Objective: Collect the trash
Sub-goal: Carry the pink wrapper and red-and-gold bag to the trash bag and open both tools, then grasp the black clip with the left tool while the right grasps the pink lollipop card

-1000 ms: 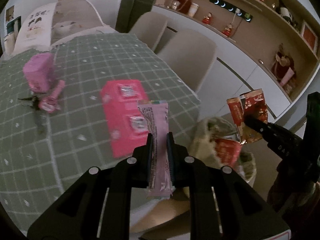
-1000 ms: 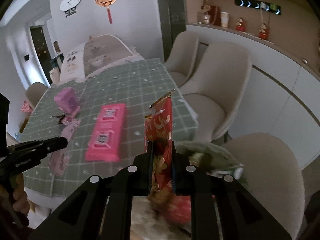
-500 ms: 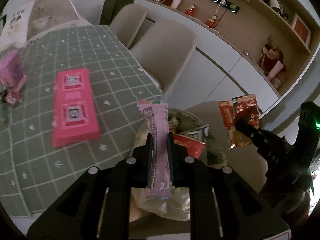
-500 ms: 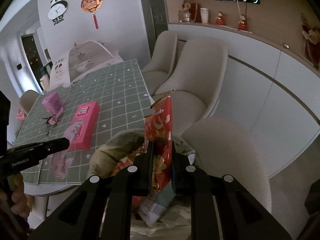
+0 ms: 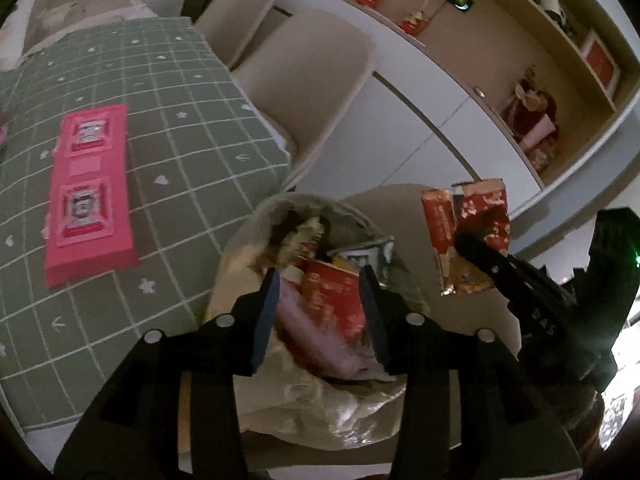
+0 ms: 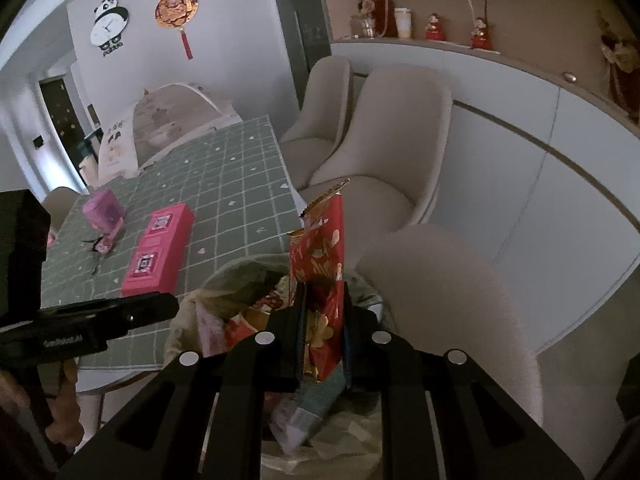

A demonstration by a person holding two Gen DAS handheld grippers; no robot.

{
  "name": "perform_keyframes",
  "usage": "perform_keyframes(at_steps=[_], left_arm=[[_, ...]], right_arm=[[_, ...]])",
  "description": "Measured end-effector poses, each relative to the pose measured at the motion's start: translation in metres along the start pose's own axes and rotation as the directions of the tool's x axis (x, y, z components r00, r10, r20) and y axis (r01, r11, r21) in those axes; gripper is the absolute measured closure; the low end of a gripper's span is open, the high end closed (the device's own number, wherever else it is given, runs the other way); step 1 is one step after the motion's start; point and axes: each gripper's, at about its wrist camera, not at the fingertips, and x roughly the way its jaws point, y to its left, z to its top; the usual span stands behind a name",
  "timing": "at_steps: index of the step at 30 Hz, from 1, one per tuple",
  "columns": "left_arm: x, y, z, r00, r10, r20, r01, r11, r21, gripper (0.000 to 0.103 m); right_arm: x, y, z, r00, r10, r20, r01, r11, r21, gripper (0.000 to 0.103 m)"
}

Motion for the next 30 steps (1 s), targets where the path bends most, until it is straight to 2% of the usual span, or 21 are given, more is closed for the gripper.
perform_keyframes(at_steps=[4,8,17,22,30], left_arm=[[-0.016,0.022,0.004,0.997,0.062,0.043,-0.060,0.997,-0.046,0.064],[-0.035,0.051,0.003,0.988,0.138,0.074,-0.131,0.987,-0.092,0.064],[-0.082,0.131,-0.018,0.958,0.268,0.101,-0.234,0.937,-0.261,0.064],[-0.100,0.162,-0.029,0.943,0.315,0.106,-0.270,0.912,-0.309,0.064],[-0.116,0.212,-0.037,0.926,0.362,0.104,-0.301,0.877,-0.376,0.064]], right_arm=[[0.015,0.016,-0.004,0.996,0.082,-0.035,-0.082,0.997,0.001,0.088],[0.042,0.042,-0.016,0.986,0.129,-0.104,-0.132,0.991,-0.021,0.088],[0.099,0.060,-0.049,0.954,0.099,-0.284,-0.118,0.992,-0.051,0.088],[0.092,0.072,-0.050,0.961,0.079,-0.266,-0.105,0.991,-0.087,0.087],[0.063,0.072,-0.030,0.982,0.034,-0.184,-0.050,0.995,-0.083,0.070]])
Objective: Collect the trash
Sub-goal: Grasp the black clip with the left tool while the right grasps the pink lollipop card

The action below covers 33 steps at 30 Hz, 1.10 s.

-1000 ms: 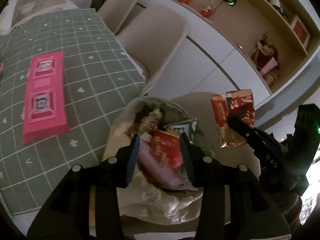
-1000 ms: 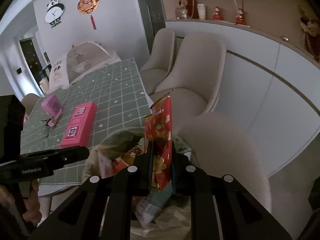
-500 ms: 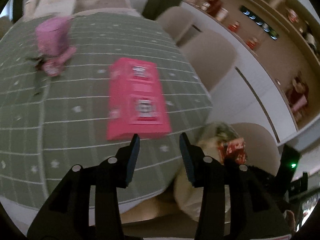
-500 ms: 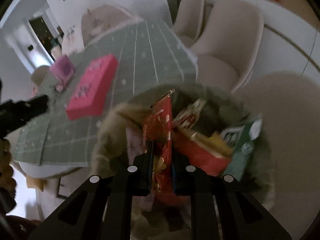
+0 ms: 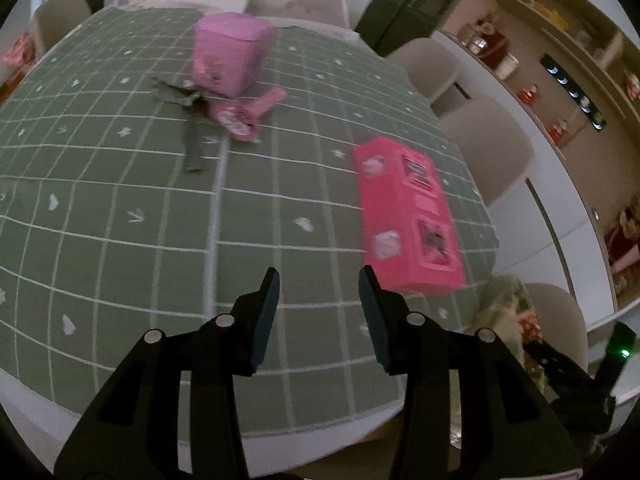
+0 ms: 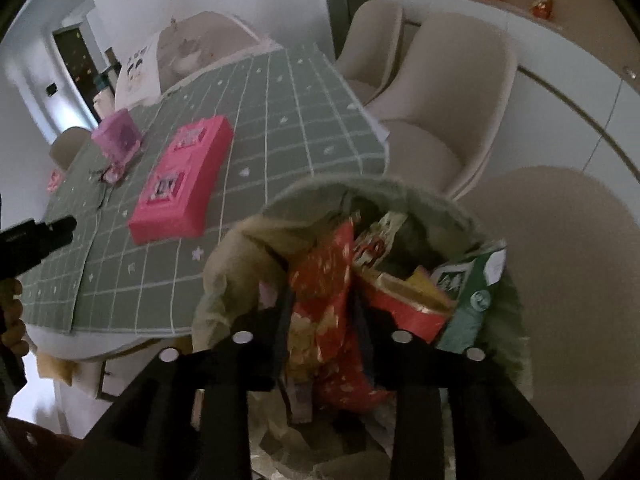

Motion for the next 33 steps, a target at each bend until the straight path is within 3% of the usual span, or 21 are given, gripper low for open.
perform_keyframes(at_steps=[3,11,20,28,33], left_arm=[[0.002,0.021,0.010,1.000,0.010,0.010,-0.010,1.000,-0.029,0.063],[0.011,0.075,0.049,0.997,0.068,0.032,-0.065,0.993,-0.095,0.063],[0.038,0.098,0.104,0.991,0.123,0.053,-0.120,0.991,-0.063,0.063],[0.062,0.119,0.136,0.997,0.064,0.034,-0.062,0.997,-0.051,0.063],[0.082,0.131,0.156,0.998,0.068,0.008,-0.067,0.996,-0.066,0.063]], right_arm=[[-0.013,0.007,0.010,0.998,-0.027,0.050,0.027,1.000,-0.001,0.062],[-0.019,0.063,0.047,0.992,0.017,0.125,-0.012,0.999,-0.035,0.061],[0.015,0.145,0.070,0.994,0.074,0.082,-0.064,0.991,-0.115,0.061],[0.045,0.184,0.076,0.996,0.075,0.051,-0.070,0.993,-0.099,0.061],[0.068,0.200,0.078,0.995,0.096,0.014,-0.095,0.993,-0.073,0.061]])
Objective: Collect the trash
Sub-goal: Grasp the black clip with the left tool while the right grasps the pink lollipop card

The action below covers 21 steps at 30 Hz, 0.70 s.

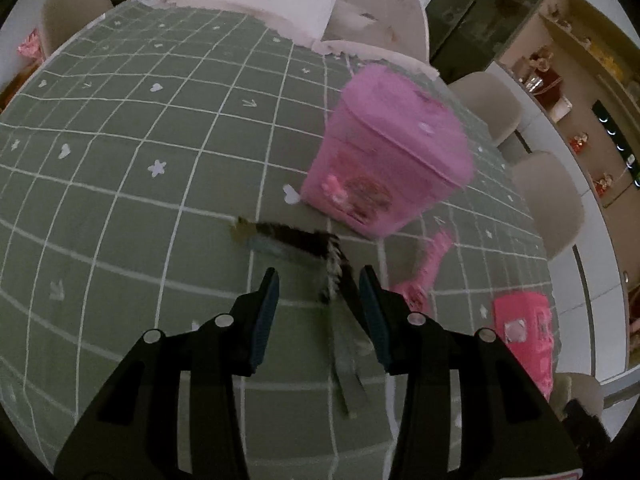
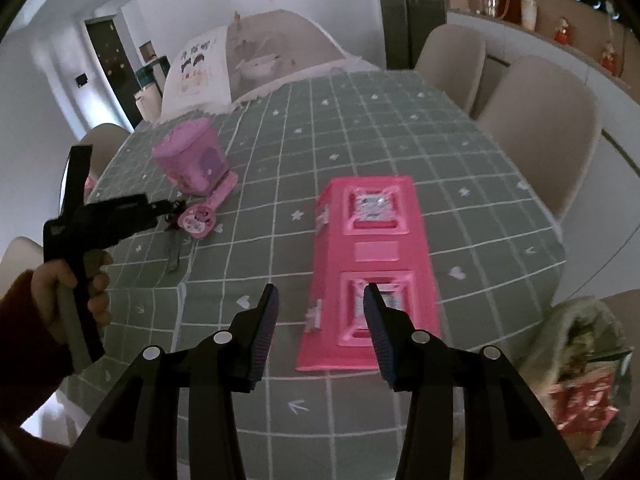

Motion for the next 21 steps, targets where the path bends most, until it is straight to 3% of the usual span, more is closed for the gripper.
perform_keyframes(at_steps=[8,11,13,16,21], left_arm=[[0.022,-0.012,0.013,0.997,0.075,-0.015,-0.073,0.991,0.115,0.063],[0.020,-0.013,0.008,0.999,0.025,-0.036,-0.019,0.988,0.156,0.083],[0.012,-0.009,0.002,0.999,0.003,-0.049,0.006,0.981,0.192,0.085],[-0.007,0.011,-0.005,0.998,-0.011,-0.057,0.022,0.980,0.197,0.087],[-0.036,0.064,-0.016,0.997,-0.002,-0.082,0.012,0.993,0.121,0.087]], right_arm=[[0.039,0.027,0.006,0.997,0.064,-0.054,-0.063,0.998,0.004,0.061],[0.055,0.040,0.013,0.994,0.093,-0.065,-0.093,0.996,-0.008,0.061],[0.065,0.050,0.019,0.991,0.112,-0.067,-0.114,0.993,-0.021,0.061],[0.082,0.065,0.029,0.986,0.150,-0.068,-0.152,0.988,-0.037,0.061],[0.114,0.092,0.043,0.977,0.194,-0.091,-0.200,0.978,-0.066,0.056]])
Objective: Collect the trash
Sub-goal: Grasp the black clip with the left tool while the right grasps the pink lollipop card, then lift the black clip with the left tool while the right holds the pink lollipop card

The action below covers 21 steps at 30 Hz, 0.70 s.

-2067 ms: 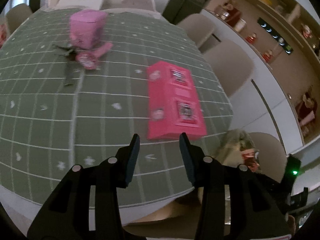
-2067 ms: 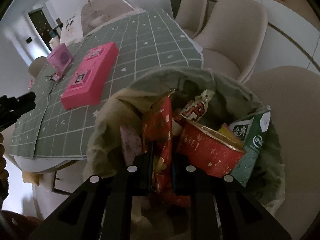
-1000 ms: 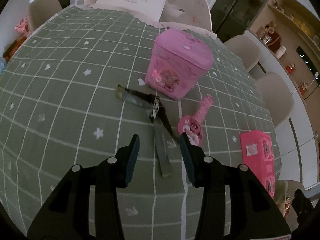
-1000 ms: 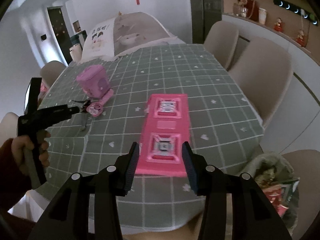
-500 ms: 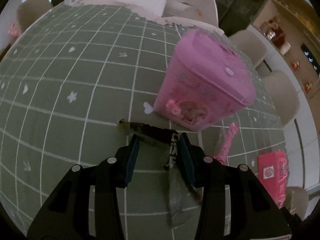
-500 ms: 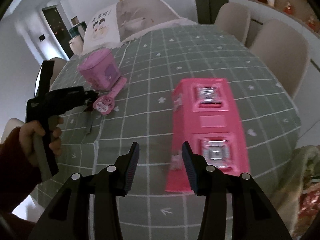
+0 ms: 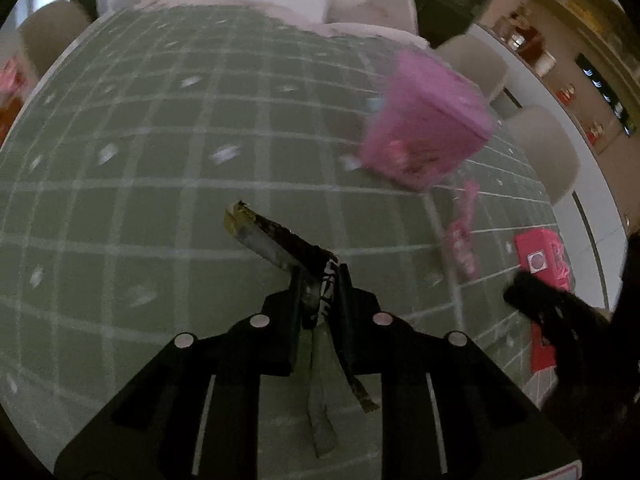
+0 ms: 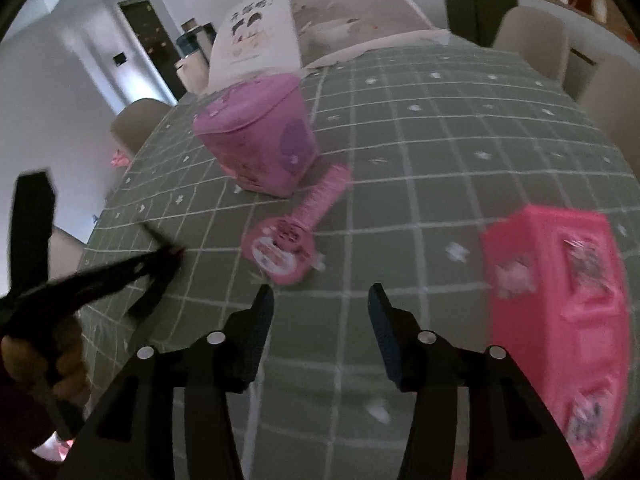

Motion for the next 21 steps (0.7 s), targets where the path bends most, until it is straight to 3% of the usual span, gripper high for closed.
perform_keyframes(at_steps=[5,8,11,14,17,21], left_arm=[[-0.018,0.032,-0.013,0.999,-0.047,0.002,0.047,0.994,-0.098,0.085],[-0.026,0.038,-0.016,0.998,-0.058,0.021,0.060,0.993,-0.103,0.067],[-0.035,0.041,-0.020,0.998,-0.046,0.037,0.049,0.996,-0.079,0.062],[-0.040,0.043,-0.023,0.999,-0.011,0.047,0.015,0.998,-0.067,0.062],[-0.040,0.045,-0.021,0.999,-0.010,0.045,0.014,0.997,-0.075,0.062],[-0.038,0.038,-0.022,0.999,-0.022,0.037,0.025,0.998,-0.060,0.062]], right_arm=[[0.034,0.019,0.014,0.999,-0.001,-0.034,-0.001,0.998,-0.070,0.056],[0.046,0.031,0.022,0.999,-0.026,-0.027,0.022,0.992,-0.124,0.054],[0.057,0.041,0.033,0.997,-0.067,-0.022,0.062,0.982,-0.179,0.054],[0.063,0.046,0.037,0.995,-0.097,-0.028,0.089,0.975,-0.205,0.054],[0.061,0.046,0.038,0.995,-0.093,-0.031,0.085,0.975,-0.203,0.064],[0.046,0.044,0.034,0.996,-0.088,-0.011,0.083,0.973,-0.215,0.065]])
